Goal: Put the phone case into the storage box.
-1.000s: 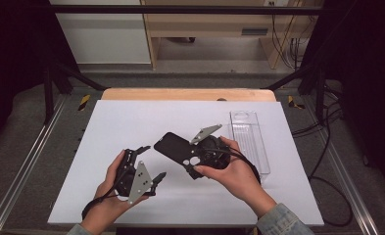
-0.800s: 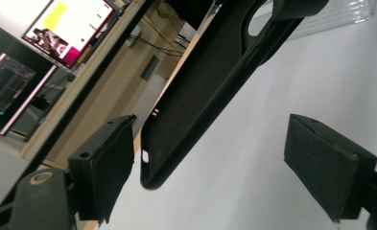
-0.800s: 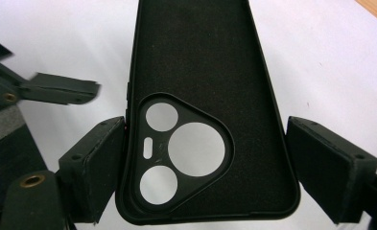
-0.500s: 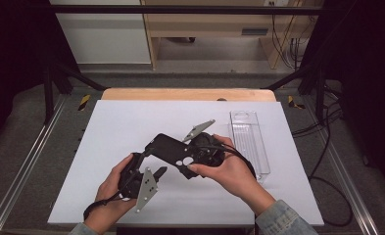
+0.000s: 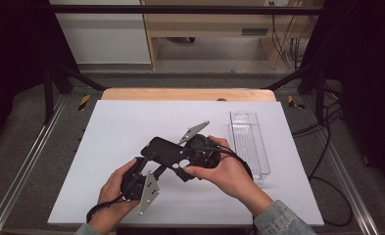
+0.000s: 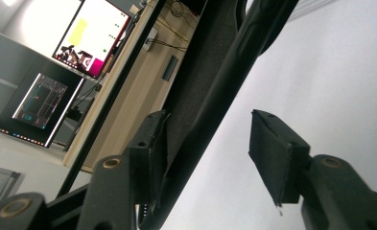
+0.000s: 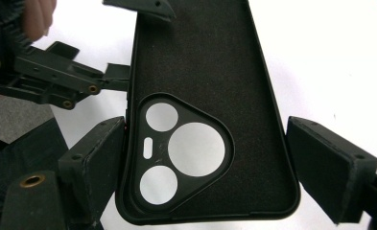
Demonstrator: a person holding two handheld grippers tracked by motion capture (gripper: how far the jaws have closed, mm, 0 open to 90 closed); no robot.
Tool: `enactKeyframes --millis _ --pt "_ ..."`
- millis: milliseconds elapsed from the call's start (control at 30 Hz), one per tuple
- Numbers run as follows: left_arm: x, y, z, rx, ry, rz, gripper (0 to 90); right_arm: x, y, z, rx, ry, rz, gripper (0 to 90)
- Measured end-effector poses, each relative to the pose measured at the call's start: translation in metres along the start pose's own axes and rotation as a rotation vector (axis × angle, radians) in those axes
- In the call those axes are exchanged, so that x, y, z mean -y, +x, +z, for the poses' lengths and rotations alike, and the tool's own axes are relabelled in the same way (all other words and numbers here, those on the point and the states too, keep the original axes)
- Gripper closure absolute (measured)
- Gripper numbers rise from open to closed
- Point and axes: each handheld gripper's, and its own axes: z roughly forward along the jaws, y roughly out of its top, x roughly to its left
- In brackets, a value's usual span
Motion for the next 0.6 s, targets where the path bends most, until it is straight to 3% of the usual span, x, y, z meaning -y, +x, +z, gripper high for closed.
enactKeyframes --millis 167,600 --pt "-0.0006 0.0012 0.0013 -0.019 -0.004 -0.002 53.0 -0.0012 0.0032 -0.0013 -0.007 -0.002 -0.012 16.3" --pt "-0.007 -0.0021 0.0029 -0.02 -0.015 0.023 59.3 -0.0046 0.0091 -0.003 -0.042 0.004 -0.015 16.2"
